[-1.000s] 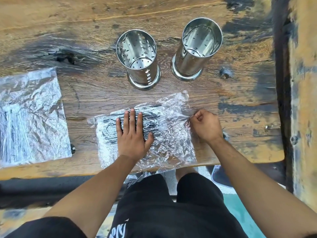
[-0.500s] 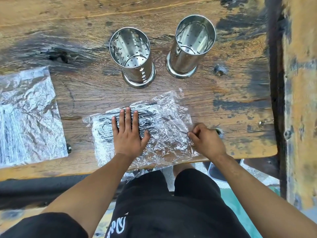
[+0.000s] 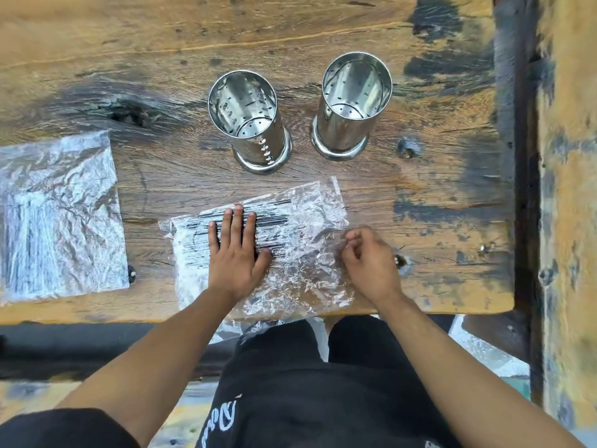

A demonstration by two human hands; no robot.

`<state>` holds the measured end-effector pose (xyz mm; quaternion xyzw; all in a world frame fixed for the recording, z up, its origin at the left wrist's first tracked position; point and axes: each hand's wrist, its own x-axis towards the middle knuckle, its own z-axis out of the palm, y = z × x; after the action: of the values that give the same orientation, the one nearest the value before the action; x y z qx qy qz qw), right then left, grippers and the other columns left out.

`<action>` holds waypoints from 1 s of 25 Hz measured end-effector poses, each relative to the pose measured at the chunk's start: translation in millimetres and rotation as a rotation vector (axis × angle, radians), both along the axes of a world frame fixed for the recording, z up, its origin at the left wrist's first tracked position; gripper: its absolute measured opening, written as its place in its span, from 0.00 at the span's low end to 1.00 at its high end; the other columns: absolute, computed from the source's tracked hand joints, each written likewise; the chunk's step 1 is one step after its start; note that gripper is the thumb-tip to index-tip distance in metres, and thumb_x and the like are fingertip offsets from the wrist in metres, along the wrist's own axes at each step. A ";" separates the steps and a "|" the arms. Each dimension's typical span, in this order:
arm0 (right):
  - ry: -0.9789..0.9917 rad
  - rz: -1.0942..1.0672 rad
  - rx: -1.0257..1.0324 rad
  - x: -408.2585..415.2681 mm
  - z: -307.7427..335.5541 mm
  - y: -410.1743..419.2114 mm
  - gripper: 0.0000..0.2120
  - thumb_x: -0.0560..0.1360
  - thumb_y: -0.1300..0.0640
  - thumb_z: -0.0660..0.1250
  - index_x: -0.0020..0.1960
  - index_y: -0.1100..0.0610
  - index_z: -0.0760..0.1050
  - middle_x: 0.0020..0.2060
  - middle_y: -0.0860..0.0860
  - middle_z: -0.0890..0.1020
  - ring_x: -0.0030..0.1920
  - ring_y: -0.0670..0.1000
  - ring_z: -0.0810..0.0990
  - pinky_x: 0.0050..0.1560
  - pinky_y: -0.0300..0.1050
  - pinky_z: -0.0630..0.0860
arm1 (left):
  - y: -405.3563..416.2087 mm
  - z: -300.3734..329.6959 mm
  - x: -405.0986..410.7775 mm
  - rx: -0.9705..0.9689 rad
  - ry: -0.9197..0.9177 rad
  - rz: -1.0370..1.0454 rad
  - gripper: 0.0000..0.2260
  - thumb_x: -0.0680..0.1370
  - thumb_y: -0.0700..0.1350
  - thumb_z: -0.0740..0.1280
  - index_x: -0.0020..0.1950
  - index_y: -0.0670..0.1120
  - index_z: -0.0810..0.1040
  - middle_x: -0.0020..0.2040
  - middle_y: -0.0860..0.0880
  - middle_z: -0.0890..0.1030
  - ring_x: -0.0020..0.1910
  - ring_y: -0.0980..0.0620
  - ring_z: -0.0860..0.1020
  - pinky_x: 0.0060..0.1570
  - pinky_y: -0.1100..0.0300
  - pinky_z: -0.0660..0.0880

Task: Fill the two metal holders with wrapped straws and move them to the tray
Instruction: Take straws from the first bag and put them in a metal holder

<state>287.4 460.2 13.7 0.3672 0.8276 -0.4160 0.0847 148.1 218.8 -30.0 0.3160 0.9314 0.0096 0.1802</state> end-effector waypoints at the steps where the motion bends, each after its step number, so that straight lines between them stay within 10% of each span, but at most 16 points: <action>1: 0.008 0.034 -0.048 -9.3 1.0 -3.6 0.11 0.79 0.60 0.67 0.60 0.52 0.75 0.47 0.44 0.79 0.44 0.39 0.79 0.50 0.36 0.79 | -2.0 3.3 -2.0 0.061 -0.033 -0.004 0.33 0.81 0.58 0.48 0.84 0.45 0.50 0.84 0.43 0.48 0.83 0.43 0.44 0.79 0.39 0.40; 4: -0.003 0.035 -0.196 -35.1 2.2 -13.2 0.20 0.79 0.60 0.67 0.70 0.58 0.71 0.55 0.50 0.80 0.50 0.47 0.81 0.57 0.44 0.81 | -7.4 11.2 -11.8 0.208 -0.157 0.023 0.37 0.75 0.55 0.53 0.84 0.45 0.52 0.84 0.44 0.48 0.83 0.43 0.45 0.79 0.42 0.37; 15: -0.152 -0.261 -0.319 -63.3 -7.4 -14.3 0.22 0.79 0.57 0.68 0.72 0.51 0.69 0.34 0.46 0.78 0.23 0.39 0.72 0.21 0.34 0.68 | -22.5 21.8 -27.6 0.090 -0.038 0.010 0.43 0.73 0.63 0.63 0.82 0.44 0.54 0.82 0.39 0.53 0.82 0.42 0.47 0.80 0.51 0.36; 21: -0.262 -0.247 -0.336 -79.4 5.7 -13.7 0.05 0.79 0.55 0.68 0.49 0.56 0.81 0.40 0.56 0.87 0.33 0.52 0.82 0.30 0.43 0.75 | -44.3 18.0 -45.5 -0.133 -0.142 -0.068 0.51 0.72 0.72 0.54 0.83 0.44 0.38 0.83 0.42 0.38 0.81 0.43 0.34 0.80 0.44 0.37; 25: -0.216 -0.337 -0.439 -84.7 15.6 -16.0 0.08 0.81 0.58 0.64 0.52 0.60 0.81 0.44 0.55 0.87 0.39 0.50 0.84 0.39 0.46 0.82 | -42.3 19.7 -49.0 -0.148 -0.140 -0.068 0.49 0.74 0.71 0.57 0.84 0.44 0.41 0.84 0.43 0.41 0.82 0.43 0.37 0.80 0.44 0.39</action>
<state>202.7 444.1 29.4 0.5143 0.6314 -0.5519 0.1795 99.1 176.6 -10.3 0.3320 0.9034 -0.0431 0.2679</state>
